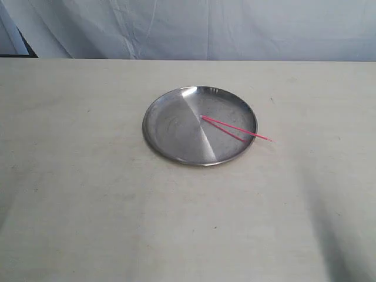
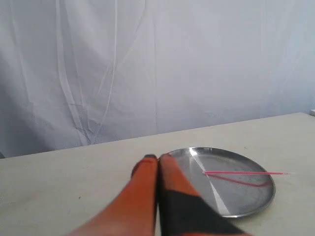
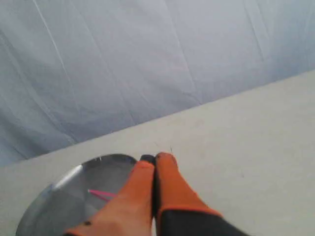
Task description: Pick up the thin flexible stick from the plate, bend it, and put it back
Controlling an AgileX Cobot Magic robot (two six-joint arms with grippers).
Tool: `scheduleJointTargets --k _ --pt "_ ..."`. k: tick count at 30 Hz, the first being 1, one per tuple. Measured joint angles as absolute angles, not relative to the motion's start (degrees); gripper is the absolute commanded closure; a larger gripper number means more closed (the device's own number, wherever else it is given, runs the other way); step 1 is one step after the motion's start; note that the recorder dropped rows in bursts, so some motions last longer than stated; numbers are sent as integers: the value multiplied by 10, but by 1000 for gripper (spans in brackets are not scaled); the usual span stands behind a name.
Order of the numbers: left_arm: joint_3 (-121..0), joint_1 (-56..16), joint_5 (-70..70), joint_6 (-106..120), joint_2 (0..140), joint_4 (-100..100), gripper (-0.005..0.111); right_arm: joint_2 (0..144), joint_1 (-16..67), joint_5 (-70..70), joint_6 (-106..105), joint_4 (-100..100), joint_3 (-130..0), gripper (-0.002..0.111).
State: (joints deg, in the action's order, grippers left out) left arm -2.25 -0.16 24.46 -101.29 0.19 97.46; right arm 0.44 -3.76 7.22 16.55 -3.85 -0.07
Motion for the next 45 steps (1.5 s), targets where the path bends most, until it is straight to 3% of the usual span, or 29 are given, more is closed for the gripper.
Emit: scheduleJointTargets --k 15,19,24,29,37,40,42,44,45 --pt "-22 -2 245 -1013 2 975 106 3 -38 -282 223 -195 -1 109" --pt "-22 -2 245 -1013 2 975 106 17 -38 -407 94 -249 -10 109" --pt "-22 -2 245 -1013 2 975 106 117 -38 -426 12 -257 -52 109" --pt "-22 -12 245 -1013 2 975 106 285 -38 -342 -78 -261 -164 109" --pt "-22 -52 245 -1013 2 975 106 705 -38 246 -161 -164 -546 109" --pt "-22 -55 245 -1013 2 975 106 840 -24 393 -165 -156 -666 109" --pt "-22 -55 245 -1013 2 975 106 939 20 419 -183 -156 -748 102" --pt "-22 -55 245 -1013 2 975 106 995 56 427 -212 -155 -784 80" --pt "-22 -55 245 -1013 2 975 106 1025 79 438 -225 -151 -806 61"
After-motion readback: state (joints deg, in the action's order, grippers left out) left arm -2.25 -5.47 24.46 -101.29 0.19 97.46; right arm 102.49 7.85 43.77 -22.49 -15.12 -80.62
